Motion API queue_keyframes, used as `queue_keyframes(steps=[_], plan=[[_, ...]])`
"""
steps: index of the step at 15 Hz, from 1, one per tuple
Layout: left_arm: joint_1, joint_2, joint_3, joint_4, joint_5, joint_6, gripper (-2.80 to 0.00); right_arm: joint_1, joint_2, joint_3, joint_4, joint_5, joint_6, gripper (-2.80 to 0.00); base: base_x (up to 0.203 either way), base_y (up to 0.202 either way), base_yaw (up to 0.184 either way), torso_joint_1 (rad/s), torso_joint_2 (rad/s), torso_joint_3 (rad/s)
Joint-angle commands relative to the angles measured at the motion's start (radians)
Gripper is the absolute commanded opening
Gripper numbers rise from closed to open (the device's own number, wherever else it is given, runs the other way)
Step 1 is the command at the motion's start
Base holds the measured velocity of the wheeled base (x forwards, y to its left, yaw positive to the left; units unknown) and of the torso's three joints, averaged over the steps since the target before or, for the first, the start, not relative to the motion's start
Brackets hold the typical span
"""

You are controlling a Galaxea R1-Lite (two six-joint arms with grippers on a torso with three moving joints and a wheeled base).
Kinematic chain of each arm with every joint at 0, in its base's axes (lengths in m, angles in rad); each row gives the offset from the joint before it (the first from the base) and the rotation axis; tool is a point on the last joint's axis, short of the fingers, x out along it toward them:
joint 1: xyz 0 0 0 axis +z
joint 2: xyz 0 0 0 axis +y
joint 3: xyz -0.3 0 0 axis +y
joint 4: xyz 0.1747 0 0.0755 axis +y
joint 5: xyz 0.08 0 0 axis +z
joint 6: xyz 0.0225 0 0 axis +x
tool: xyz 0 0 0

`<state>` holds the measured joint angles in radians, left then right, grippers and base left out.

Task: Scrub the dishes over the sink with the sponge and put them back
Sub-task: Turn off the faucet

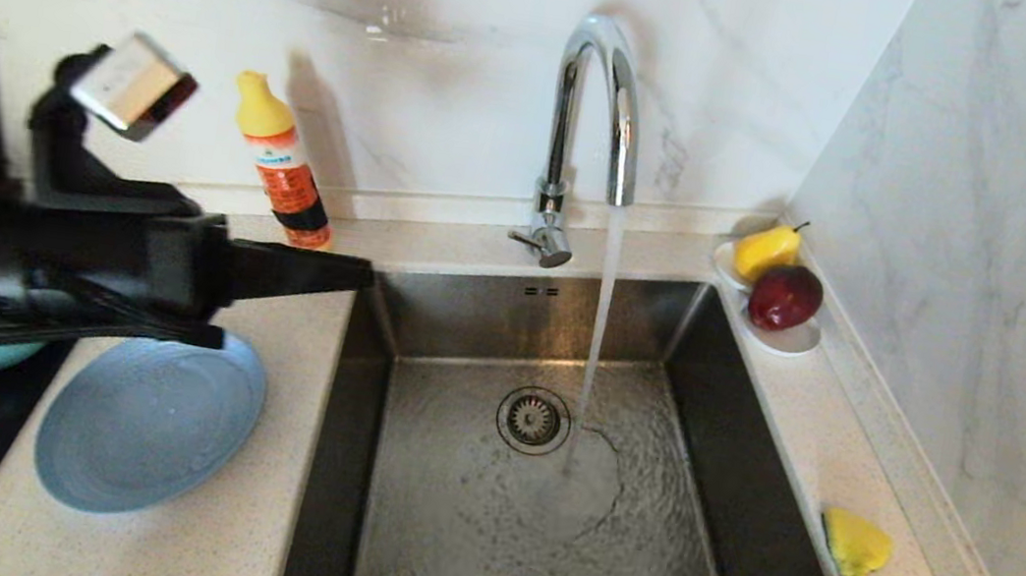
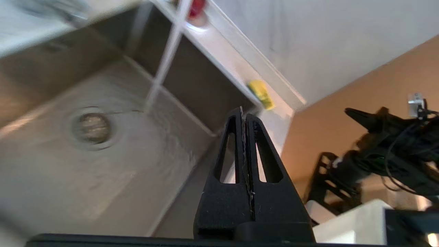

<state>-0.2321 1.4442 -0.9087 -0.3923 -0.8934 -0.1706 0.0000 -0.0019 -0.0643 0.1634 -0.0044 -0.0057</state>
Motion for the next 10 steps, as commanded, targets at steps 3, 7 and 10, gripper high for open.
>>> queue_keyframes(steps=[3,7,10], plan=[[-0.127,0.326,-0.022,-0.224,0.043,-0.043,-2.8,0.0,0.002,0.0,0.001,0.0,0.0,-2.8,0.0,0.0,0.0,0.0,0.0,0.0],[-0.161,0.483,-0.048,-0.427,0.145,-0.139,-2.8,0.0,0.002,0.0,0.001,0.0,0.0,-2.8,0.0,0.0,0.0,0.0,0.0,0.0],[-0.162,0.566,-0.074,-0.533,0.228,-0.176,-2.8,0.0,0.002,0.0,0.001,0.0,0.0,-2.8,0.0,0.0,0.0,0.0,0.0,0.0]])
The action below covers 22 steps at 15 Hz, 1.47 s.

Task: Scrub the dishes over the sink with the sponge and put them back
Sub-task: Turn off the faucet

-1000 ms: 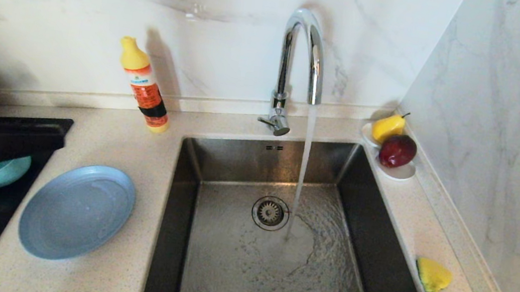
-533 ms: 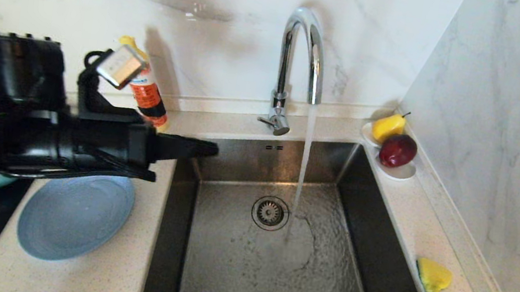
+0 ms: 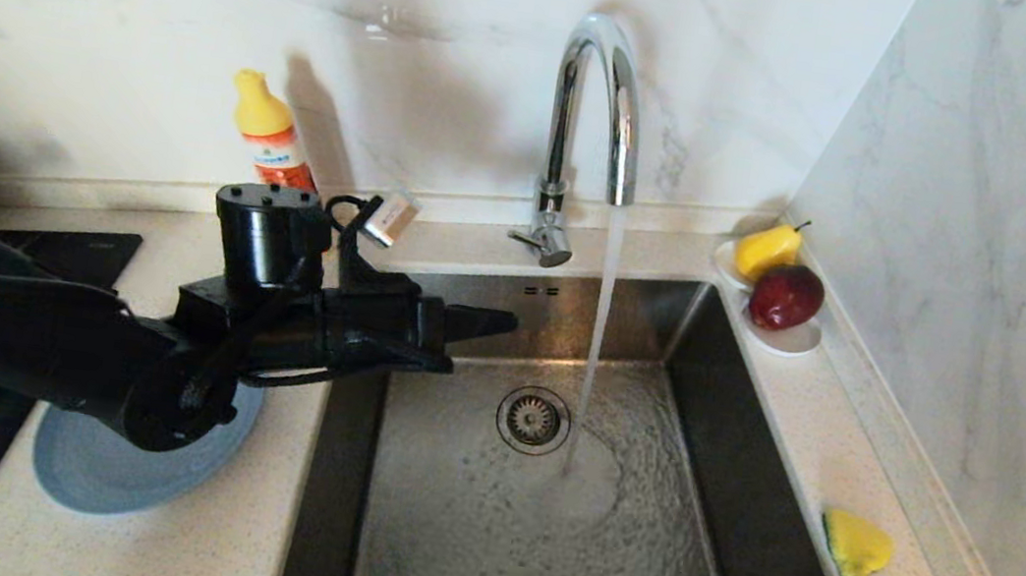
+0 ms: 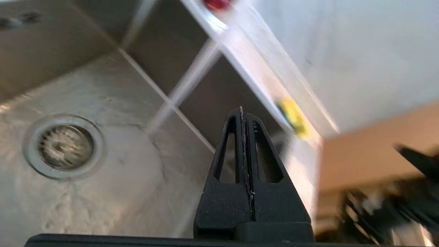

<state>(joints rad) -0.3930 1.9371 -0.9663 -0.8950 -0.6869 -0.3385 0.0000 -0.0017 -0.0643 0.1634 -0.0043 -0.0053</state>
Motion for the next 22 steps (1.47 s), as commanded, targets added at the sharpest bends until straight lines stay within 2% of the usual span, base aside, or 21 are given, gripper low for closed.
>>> queue_keyframes(steps=[1,5,9,11,14,17,20,22], plan=[[-0.001,0.098,-0.041,-0.041,0.051,-0.02,-2.8,0.0,0.002,0.0,0.001,0.0,-0.001,-2.8,0.0,0.0,0.0,0.0,0.0,0.0],[-0.001,0.163,-0.14,-0.05,0.13,-0.103,-2.8,0.0,0.002,0.0,0.001,0.0,-0.001,-2.8,0.0,0.0,0.0,0.0,0.0,0.0],[-0.014,0.235,-0.28,-0.05,0.258,-0.188,-2.8,0.0,0.002,0.0,0.001,0.0,-0.001,-2.8,0.0,0.0,0.0,0.0,0.0,0.0],[-0.017,0.266,-0.35,-0.049,0.296,-0.212,-2.8,0.0,0.002,0.0,0.001,0.0,-0.001,-2.8,0.0,0.0,0.0,0.0,0.0,0.0],[-0.025,0.306,-0.436,-0.05,0.382,-0.283,-2.8,0.0,0.002,0.0,0.001,0.0,-0.001,-2.8,0.0,0.0,0.0,0.0,0.0,0.0],[-0.026,0.329,-0.477,-0.047,0.394,-0.286,-2.8,0.0,0.002,0.0,0.001,0.0,-0.001,-2.8,0.0,0.0,0.0,0.0,0.0,0.0],[-0.029,0.361,-0.534,-0.036,0.444,-0.286,-2.8,0.0,0.002,0.0,-0.001,0.0,0.0,-2.8,0.0,0.0,0.0,0.0,0.0,0.0],[-0.029,0.366,-0.54,-0.035,0.446,-0.286,-2.8,0.0,0.002,0.0,0.0,0.0,-0.001,-2.8,0.0,0.0,0.0,0.0,0.0,0.0]])
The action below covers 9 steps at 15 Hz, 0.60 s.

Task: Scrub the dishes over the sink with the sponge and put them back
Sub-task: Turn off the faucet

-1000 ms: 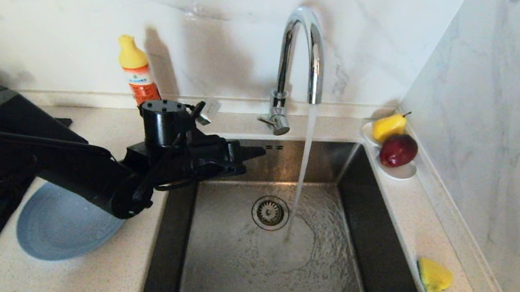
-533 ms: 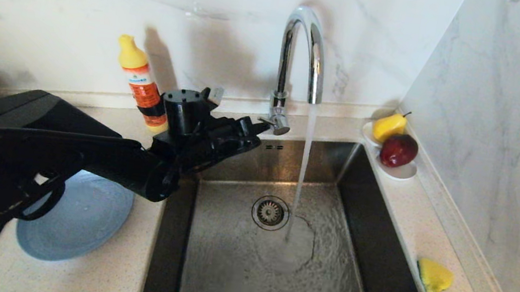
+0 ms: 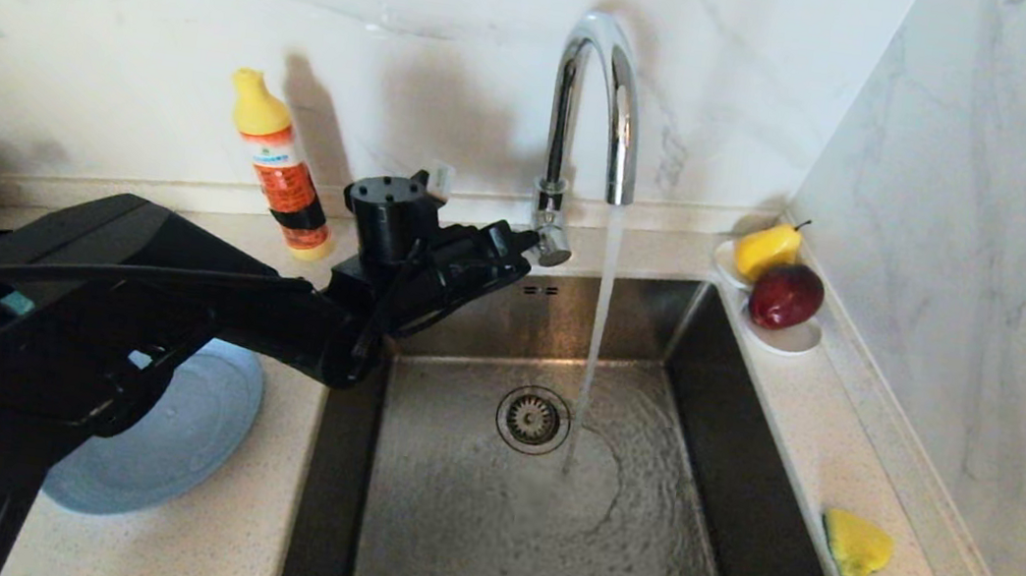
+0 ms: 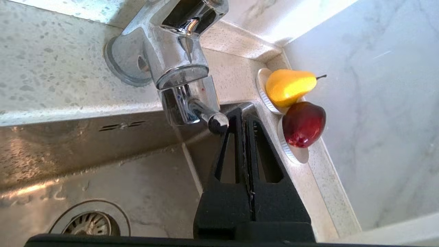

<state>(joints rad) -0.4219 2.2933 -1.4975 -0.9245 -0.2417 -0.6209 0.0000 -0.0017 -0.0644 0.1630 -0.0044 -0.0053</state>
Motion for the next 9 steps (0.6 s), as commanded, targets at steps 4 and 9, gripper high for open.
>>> queue_keyframes(steps=[4,9], plan=[[0.002,0.022,-0.023,-0.001,0.004,-0.003,-2.8,0.0,0.002,0.0,0.001,0.0,-0.001,-2.8,0.0,0.0,0.0,0.0,0.0,0.0],[0.006,0.046,-0.081,0.039,0.057,-0.002,-2.8,0.0,0.002,0.0,0.001,0.0,-0.001,-2.8,0.0,0.0,0.0,0.0,0.0,0.0]])
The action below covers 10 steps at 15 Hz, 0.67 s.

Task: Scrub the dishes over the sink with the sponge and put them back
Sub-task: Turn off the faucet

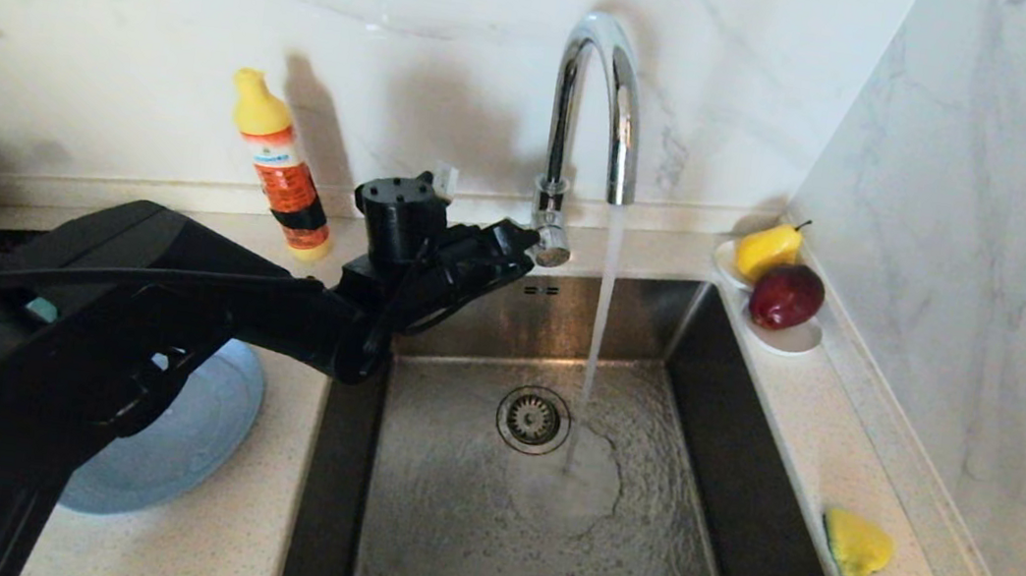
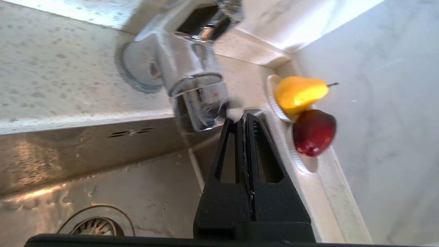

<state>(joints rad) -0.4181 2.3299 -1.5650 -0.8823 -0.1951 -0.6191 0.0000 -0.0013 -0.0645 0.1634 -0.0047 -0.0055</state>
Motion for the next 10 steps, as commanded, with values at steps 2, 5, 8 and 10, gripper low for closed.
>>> queue_keyframes(steps=[2,5,8,10], plan=[[0.008,0.016,-0.04,0.006,0.017,-0.004,-2.8,0.0,0.001,0.0,0.001,0.0,-0.001,-2.8,0.0,0.0,0.0,0.0,0.0,0.0],[0.013,0.016,-0.061,0.025,0.019,-0.005,-2.8,0.0,0.001,0.0,0.001,0.0,-0.001,-2.8,0.0,0.0,0.0,0.0,0.0,0.0],[0.012,-0.013,-0.047,0.02,0.019,-0.005,-2.8,0.0,0.001,0.0,0.001,0.0,-0.001,-2.8,0.0,0.0,0.0,0.0,0.0,0.0],[0.011,-0.07,0.009,0.015,0.017,-0.01,-2.8,0.0,0.001,0.0,0.001,0.0,-0.001,-2.8,0.0,0.0,0.0,0.0,0.0,0.0]])
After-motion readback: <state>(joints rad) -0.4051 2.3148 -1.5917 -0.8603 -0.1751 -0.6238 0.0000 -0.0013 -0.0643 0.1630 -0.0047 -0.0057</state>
